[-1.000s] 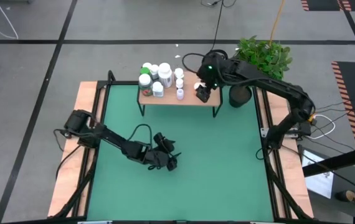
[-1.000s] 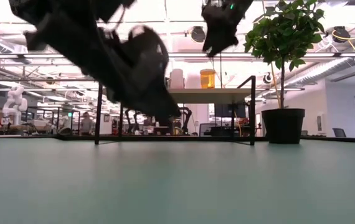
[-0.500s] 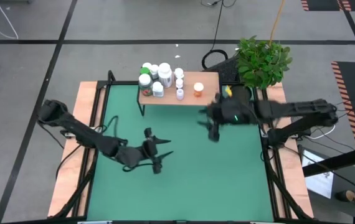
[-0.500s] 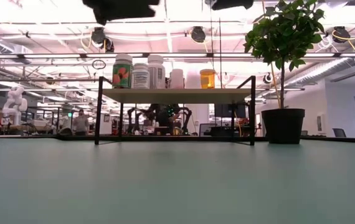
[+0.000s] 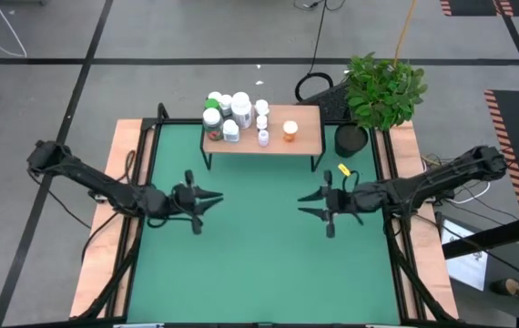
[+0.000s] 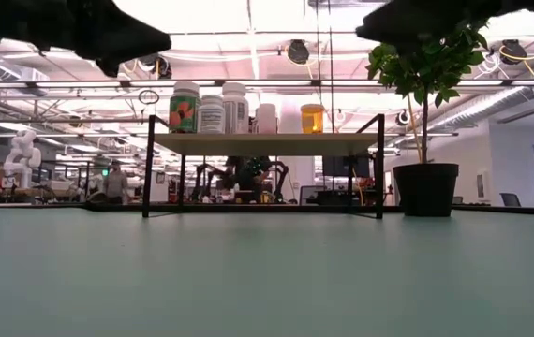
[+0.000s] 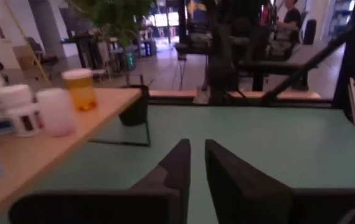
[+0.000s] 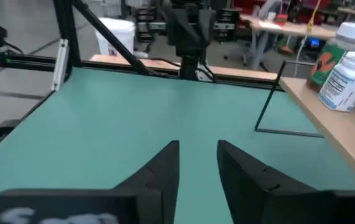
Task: Pick and place medicine bottles onto shelf by color
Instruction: Return to Home Position
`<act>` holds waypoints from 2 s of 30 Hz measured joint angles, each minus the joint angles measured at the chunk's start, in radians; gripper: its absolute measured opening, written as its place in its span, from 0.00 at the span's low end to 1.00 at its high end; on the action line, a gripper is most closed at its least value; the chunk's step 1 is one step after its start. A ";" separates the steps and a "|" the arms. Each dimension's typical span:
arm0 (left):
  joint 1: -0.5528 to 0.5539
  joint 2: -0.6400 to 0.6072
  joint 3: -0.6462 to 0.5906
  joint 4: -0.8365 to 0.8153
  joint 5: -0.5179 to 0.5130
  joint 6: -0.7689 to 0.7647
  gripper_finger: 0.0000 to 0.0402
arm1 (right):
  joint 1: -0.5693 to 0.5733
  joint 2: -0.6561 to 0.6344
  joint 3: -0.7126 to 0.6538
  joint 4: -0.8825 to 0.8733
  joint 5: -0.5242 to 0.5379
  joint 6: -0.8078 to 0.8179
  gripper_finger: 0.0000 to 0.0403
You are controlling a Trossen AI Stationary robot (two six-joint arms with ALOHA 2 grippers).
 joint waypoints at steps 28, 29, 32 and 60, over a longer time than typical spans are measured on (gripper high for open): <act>0.338 -0.446 -0.117 -0.398 0.310 -0.003 0.01 | -0.022 -0.738 -0.230 -0.252 -0.159 -0.074 0.00; 0.343 -0.455 -0.128 -0.377 0.310 0.003 0.02 | -0.022 -0.757 -0.248 -0.246 -0.159 -0.074 0.00; 0.367 -0.493 -0.163 -0.345 0.312 0.001 0.04 | -0.022 -0.805 -0.287 -0.239 -0.159 -0.064 0.00; 0.407 -0.879 -0.314 -0.549 0.367 -0.069 0.06 | -0.023 -1.016 -0.455 -0.330 -0.241 0.046 0.00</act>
